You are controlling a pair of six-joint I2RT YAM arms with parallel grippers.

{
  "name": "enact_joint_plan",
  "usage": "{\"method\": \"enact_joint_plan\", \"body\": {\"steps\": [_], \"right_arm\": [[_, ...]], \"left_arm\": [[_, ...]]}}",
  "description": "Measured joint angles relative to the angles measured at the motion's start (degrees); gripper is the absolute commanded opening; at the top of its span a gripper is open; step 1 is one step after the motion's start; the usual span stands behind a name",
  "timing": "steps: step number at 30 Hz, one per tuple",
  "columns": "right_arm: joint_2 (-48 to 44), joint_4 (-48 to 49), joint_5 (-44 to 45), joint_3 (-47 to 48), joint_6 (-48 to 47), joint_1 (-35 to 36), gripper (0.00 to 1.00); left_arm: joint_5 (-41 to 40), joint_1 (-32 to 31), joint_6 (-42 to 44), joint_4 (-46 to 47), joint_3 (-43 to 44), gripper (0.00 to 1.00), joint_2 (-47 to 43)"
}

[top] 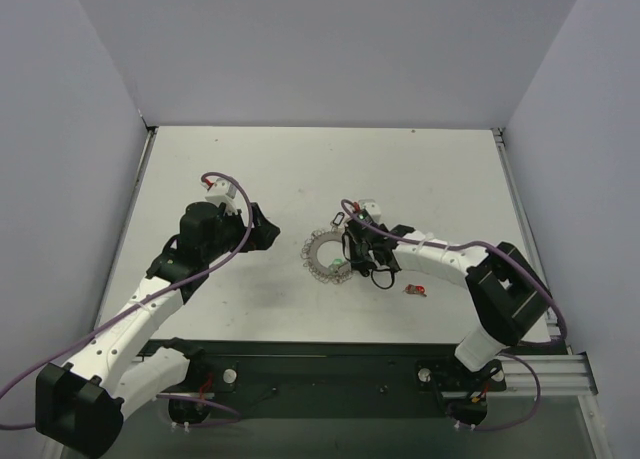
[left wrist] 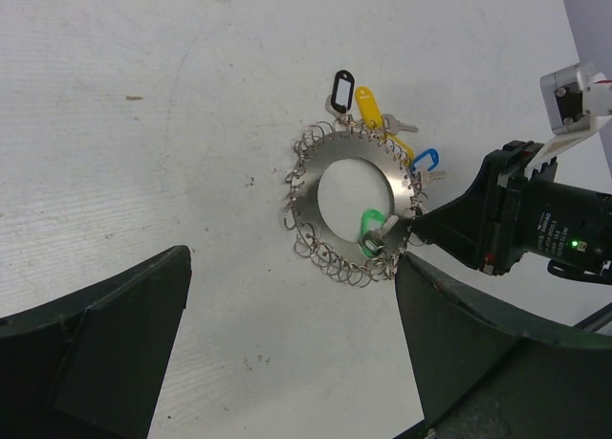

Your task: Put the keys on the keyring

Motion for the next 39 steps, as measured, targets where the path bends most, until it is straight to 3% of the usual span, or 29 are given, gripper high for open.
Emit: {"method": "enact_joint_plan", "body": {"steps": [3, 5, 7, 8, 14, 20, 39], "right_arm": [[-3.0, 0.2, -0.4, -0.9, -0.6, 0.0, 0.0], [-5.5, 0.8, -1.2, -1.6, -1.1, 0.0, 0.22], [-7.3, 1.1, -2.0, -1.8, -1.5, 0.0, 0.51], [-8.1, 1.3, -2.9, -1.8, -1.7, -0.4, 0.54], [-9.2, 2.3, -5.3, -1.9, -2.3, -1.1, 0.54], [-9.2, 2.3, -5.9, -2.0, -2.4, -1.5, 0.39], [-5.7, 0.9, -3.5, -2.0, -5.7, -3.8, 0.39]], "left_arm": [[0.0, 0.0, 0.0, 0.0, 0.0, 0.97, 0.0], [0.1, 0.0, 0.0, 0.0, 0.0, 0.98, -0.1], [0.2, 0.0, 0.0, 0.0, 0.0, 0.97, -0.1], [0.3, 0.0, 0.0, 0.1, -0.1, 0.97, -0.1], [0.9, 0.0, 0.0, 0.1, -0.6, 0.98, -0.1], [1.0, 0.0, 0.0, 0.2, -1.1, 0.98, -0.2], [3.1, 0.0, 0.2, 1.4, -4.0, 0.97, 0.5]]}}
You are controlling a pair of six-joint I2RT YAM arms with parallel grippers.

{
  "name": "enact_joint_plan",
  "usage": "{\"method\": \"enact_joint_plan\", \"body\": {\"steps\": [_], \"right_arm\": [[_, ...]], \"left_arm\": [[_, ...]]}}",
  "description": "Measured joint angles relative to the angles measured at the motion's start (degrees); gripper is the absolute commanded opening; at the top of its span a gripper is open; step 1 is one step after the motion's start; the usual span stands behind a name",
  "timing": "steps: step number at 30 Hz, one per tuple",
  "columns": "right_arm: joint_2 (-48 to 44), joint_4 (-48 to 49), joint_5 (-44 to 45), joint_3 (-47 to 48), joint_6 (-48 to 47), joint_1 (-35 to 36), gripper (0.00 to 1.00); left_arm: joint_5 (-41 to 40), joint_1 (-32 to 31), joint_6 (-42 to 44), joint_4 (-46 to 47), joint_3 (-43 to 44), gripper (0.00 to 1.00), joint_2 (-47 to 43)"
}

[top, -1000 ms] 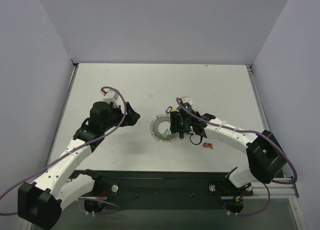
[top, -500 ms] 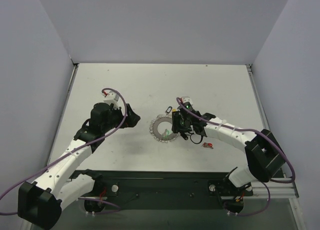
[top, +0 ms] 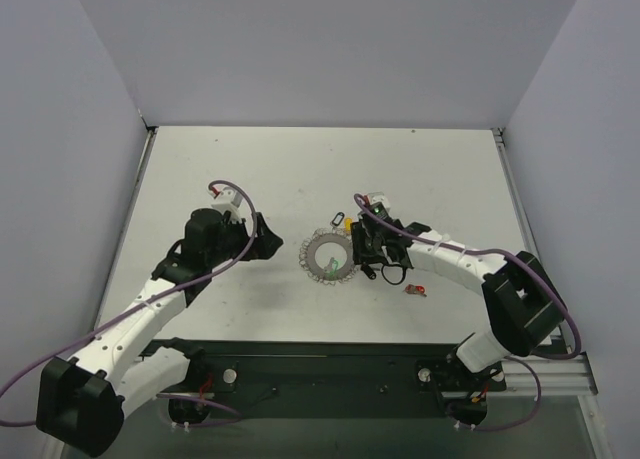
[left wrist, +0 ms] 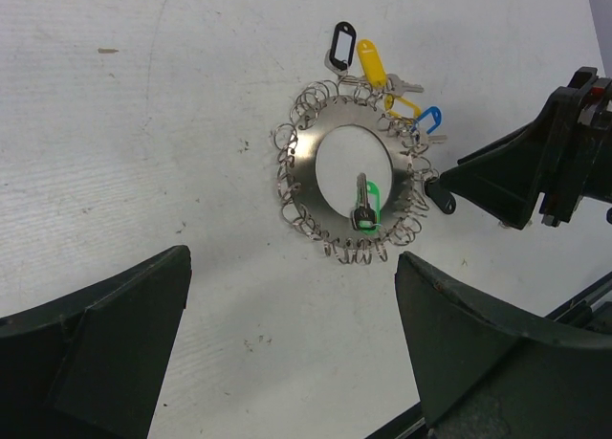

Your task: Put the keys on the keyring

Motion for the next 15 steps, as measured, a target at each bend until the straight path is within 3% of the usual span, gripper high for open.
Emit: {"method": "enact_joint_plan", "body": {"steps": [7, 11, 15], "right_arm": [[1.6, 1.0, -2.4, 2.4, -1.6, -0.6, 0.39], [4.4, 2.2, -4.9, 5.9, -2.1, -0.6, 0.39], [7.9, 3.7, -7.6, 9.0, -2.1, -0.6, 0.39]], "left_arm": [[0.6, 0.0, 0.1, 1.1, 0.0, 0.97, 3.4], [0.1, 0.0, -0.1, 1.2, 0.1, 0.88, 5.6], [0.9, 0.0, -0.2, 1.4, 1.4, 0.71, 10.7]]}}
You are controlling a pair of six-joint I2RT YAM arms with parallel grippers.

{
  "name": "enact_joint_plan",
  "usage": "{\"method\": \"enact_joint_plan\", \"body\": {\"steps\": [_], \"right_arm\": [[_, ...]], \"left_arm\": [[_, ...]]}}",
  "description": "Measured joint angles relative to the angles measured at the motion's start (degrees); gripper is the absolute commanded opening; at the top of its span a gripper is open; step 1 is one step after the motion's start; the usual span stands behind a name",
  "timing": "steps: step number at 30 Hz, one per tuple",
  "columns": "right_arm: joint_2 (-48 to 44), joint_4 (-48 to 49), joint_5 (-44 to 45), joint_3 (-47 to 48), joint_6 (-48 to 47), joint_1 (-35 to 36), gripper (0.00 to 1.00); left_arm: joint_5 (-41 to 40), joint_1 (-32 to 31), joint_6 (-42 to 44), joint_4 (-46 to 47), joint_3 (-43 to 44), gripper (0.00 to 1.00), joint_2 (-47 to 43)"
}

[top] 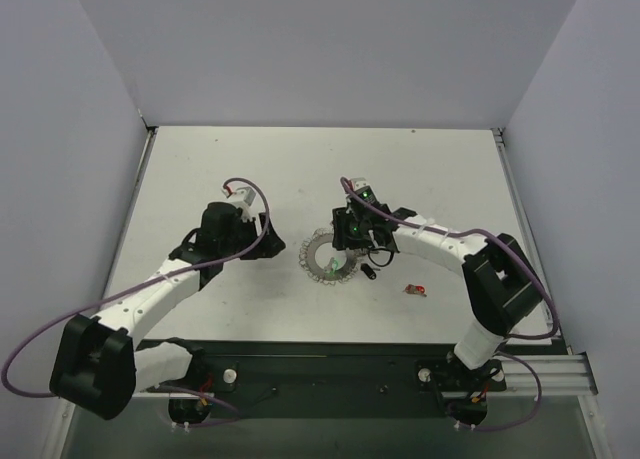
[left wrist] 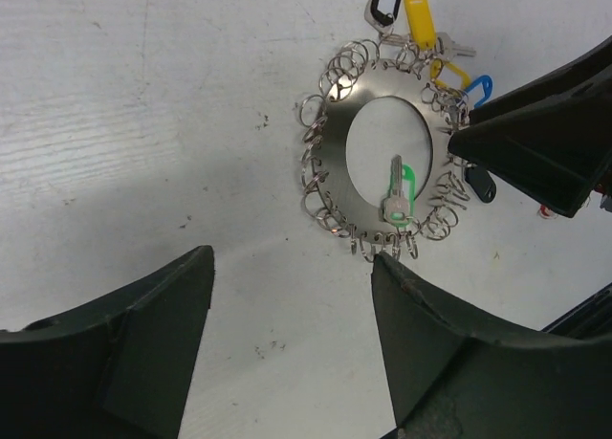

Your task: Put the keys on the keyring

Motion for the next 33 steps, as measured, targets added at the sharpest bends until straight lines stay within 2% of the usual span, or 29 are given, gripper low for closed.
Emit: {"method": "enact_joint_plan", "body": {"steps": [4, 11, 21, 28, 33], "right_arm": [[1.5, 1.0, -2.6, 0.4, 0.4, -0.5, 0.39], [-0.3, 3.1, -9.4, -0.5, 3.6, -4.4, 0.39], [-7.8, 3.1, -12.1, -2.4, 4.7, -6.1, 0.39], [-9.7, 2.2, -12.4, -4.3, 4.6, -6.6, 0.39], [-10.1, 1.8, -12.4, -4.5, 4.5, -6.8, 0.39]], "left_arm": [[3.9, 0.0, 0.2, 3.1, 1.6, 0.58, 7.5], [10.6, -1.0, 0.2, 12.4, 1.6, 0.58, 17.3], [9.9, -5.8, 0.7, 16.3, 4.6, 0.53, 26.2], [6.5, -7.2, 1.7, 16.4, 4.9, 0.51, 27.0], [4.7, -7.3, 2.2, 16.4, 5.1, 0.44, 27.1]]}}
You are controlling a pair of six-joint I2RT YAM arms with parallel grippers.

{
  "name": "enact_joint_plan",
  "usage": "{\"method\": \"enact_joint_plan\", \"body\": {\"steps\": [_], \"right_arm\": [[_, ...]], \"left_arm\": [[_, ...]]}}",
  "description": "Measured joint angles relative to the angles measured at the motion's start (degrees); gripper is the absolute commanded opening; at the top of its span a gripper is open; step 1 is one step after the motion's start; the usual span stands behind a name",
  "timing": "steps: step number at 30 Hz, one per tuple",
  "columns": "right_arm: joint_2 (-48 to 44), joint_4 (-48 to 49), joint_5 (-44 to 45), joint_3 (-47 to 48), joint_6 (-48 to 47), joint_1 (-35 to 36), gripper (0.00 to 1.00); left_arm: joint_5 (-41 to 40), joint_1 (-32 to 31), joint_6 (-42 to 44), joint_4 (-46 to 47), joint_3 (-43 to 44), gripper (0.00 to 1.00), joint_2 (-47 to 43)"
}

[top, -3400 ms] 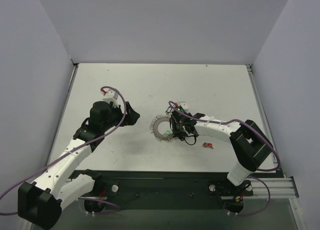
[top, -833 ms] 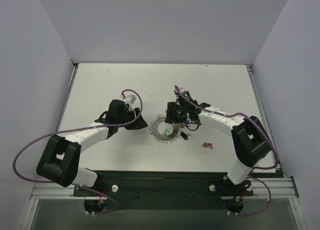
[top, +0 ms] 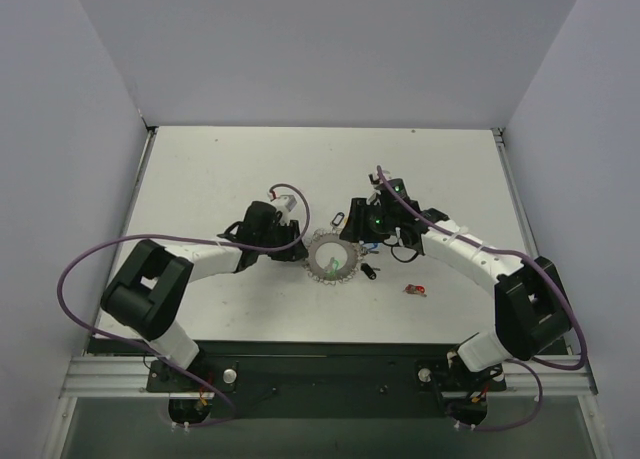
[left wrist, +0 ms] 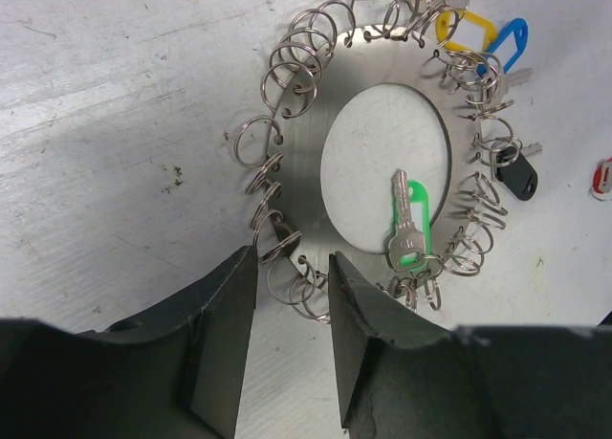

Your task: Put the keys on the keyring

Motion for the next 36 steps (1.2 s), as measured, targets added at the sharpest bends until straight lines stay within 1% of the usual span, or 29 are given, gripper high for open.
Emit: {"method": "enact_joint_plan", "body": {"steps": [5, 7, 8, 11, 12, 13, 22, 26, 27, 28, 30, 31, 33, 36], "right_arm": [[-0.1, -0.2, 0.0, -0.2, 0.0, 0.0, 0.39], [-0.1, -0.2, 0.0, -0.2, 0.0, 0.0, 0.39], [-0.1, -0.3, 0.0, -0.2, 0.0, 0.0, 0.39], [-0.1, -0.3, 0.0, -0.3, -0.1, 0.0, 0.39], [-0.1, -0.4, 0.0, -0.4, -0.1, 0.0, 0.39], [-0.1, -0.4, 0.0, -0.4, -0.1, 0.0, 0.39], [-2.0, -0.6, 0.0, -0.5, -0.5, 0.0, 0.39], [-3.8, -0.6, -0.9, -0.5, -1.5, 0.0, 0.4], [-4.3, -0.5, -1.6, -0.7, -1.7, 0.0, 0.42], [-5.1, -0.3, -2.3, -1.1, -2.1, 0.0, 0.5], [-6.4, -0.3, -3.5, -1.7, -2.8, 0.0, 0.55], [-7.1, 0.1, -4.2, -2.3, -3.3, 0.0, 0.59], [-9.3, 1.2, -5.6, -3.7, -4.2, 0.0, 0.63], [-14.0, 2.8, -8.4, -6.3, -5.5, 0.0, 0.71]], "left_arm": [[-0.8, 0.0, 0.3, 0.1, 0.0, 0.37, 1.2], [-1.0, 0.0, 0.3, 0.1, 0.0, 0.36, 1.7], [-1.0, 0.0, 0.4, 0.1, 0.0, 0.34, 1.8], [-1.0, 0.0, 0.4, 0.9, 0.0, 0.19, 2.2], [-1.0, 0.0, 0.4, 1.1, 0.0, 0.07, 2.3], [-0.9, 0.0, 0.7, 1.2, 0.0, 0.0, 2.5], [-0.9, 0.0, 0.9, 1.3, 0.0, 0.0, 1.9], [-0.9, -0.1, 1.3, 0.8, -0.7, 0.0, -2.6], [-0.9, -0.2, 1.5, 0.8, -1.0, 0.0, -4.5], [-1.0, -0.3, 1.8, 0.7, -1.1, 0.0, -6.5], [-1.0, -0.7, 2.5, 0.8, -1.6, 0.0, -10.7], [-1.0, -0.9, 2.8, 0.8, -1.8, 0.0, -12.5], [-1.0, -1.5, 3.5, 0.8, -2.4, 0.0, -16.9], [-0.7, -2.3, 4.8, 0.4, -2.5, 0.0, -22.2]]}}
